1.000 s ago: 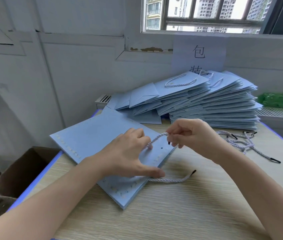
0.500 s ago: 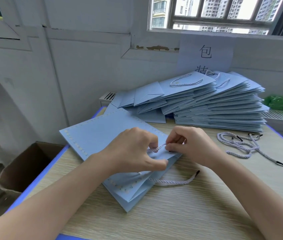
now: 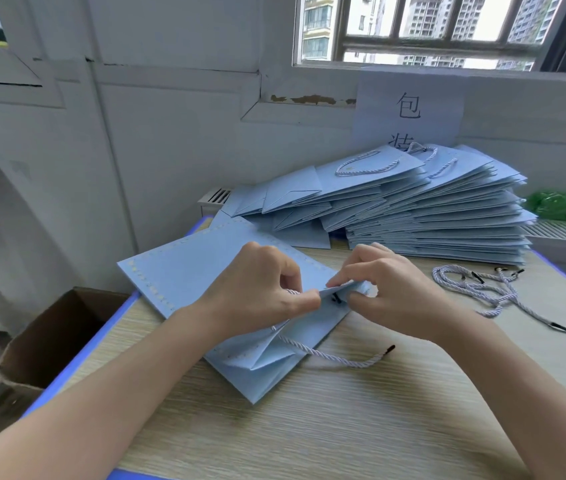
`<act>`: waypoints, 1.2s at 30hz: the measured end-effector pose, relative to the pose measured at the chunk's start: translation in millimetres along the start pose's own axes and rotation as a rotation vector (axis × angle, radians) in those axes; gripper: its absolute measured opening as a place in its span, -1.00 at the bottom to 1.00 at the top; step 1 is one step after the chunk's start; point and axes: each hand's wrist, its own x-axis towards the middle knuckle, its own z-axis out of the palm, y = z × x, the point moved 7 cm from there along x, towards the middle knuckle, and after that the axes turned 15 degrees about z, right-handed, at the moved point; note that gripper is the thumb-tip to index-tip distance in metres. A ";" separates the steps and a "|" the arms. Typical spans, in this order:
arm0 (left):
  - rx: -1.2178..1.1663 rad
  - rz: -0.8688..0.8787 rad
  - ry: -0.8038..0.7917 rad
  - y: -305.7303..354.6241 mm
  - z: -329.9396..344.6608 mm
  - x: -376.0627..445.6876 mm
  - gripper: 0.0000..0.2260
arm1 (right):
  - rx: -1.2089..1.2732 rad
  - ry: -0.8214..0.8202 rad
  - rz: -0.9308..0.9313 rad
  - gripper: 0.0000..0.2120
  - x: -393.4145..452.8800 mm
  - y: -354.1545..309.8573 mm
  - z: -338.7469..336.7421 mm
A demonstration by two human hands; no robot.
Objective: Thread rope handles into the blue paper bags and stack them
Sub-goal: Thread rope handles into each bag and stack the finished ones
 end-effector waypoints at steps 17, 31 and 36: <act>-0.060 0.006 0.205 -0.5 -13.1 1.3 -0.71 | -0.046 0.388 0.101 -0.90 -2.8 -5.2 -11.8; 0.027 -0.023 -0.128 -18.8 5.8 2.9 -0.72 | -0.052 0.121 0.351 -0.75 5.7 53.0 -36.1; -0.085 -0.020 -0.627 -22.9 19.5 -13.0 -0.30 | -0.211 0.106 0.355 -0.90 7.8 53.0 -20.1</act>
